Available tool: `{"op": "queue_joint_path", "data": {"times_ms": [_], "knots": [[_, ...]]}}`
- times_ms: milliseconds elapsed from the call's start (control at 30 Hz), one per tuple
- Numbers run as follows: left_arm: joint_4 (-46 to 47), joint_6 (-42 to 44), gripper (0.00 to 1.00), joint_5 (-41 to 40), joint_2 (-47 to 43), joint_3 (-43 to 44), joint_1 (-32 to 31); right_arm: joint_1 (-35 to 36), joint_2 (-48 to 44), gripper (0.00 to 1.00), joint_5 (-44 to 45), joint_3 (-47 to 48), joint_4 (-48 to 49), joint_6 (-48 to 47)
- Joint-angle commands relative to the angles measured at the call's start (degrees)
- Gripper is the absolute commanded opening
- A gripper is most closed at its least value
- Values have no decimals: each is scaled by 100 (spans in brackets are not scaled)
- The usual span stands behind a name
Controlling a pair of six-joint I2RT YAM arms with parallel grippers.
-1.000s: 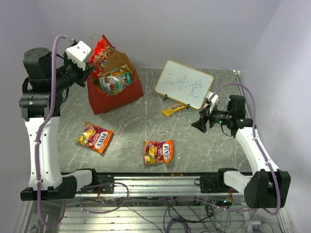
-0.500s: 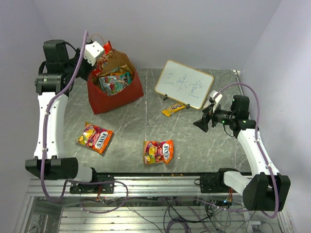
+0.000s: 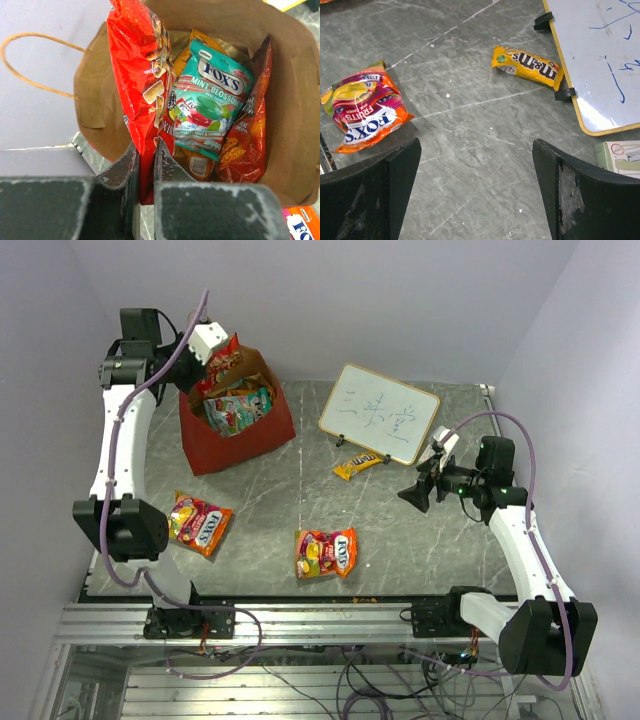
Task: Place the snacks into the paper bag
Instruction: Place the snack in the paper bag.
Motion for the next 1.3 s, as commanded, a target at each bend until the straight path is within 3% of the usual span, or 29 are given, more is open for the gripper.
{"op": "queue_joint_path", "data": {"times_ms": [0, 167, 867, 1067, 1267], "knots": [[-704, 418, 7, 39, 501, 603, -42, -51, -49, 94, -110, -50, 46, -90], [-1221, 569, 7, -66, 1041, 1015, -62, -51, -14, 94, -164, -75, 51, -110], [-1502, 0, 9, -370, 1912, 1593, -143, -51, 50, 95, -231, -111, 59, -117], [-1522, -94, 15, -408, 1969, 1691, -152, -51, 48, 96, -230, -123, 80, -119], [-1406, -241, 32, -567, 1874, 1705, -161, -51, 62, 96, -222, -138, 81, -109]]}}
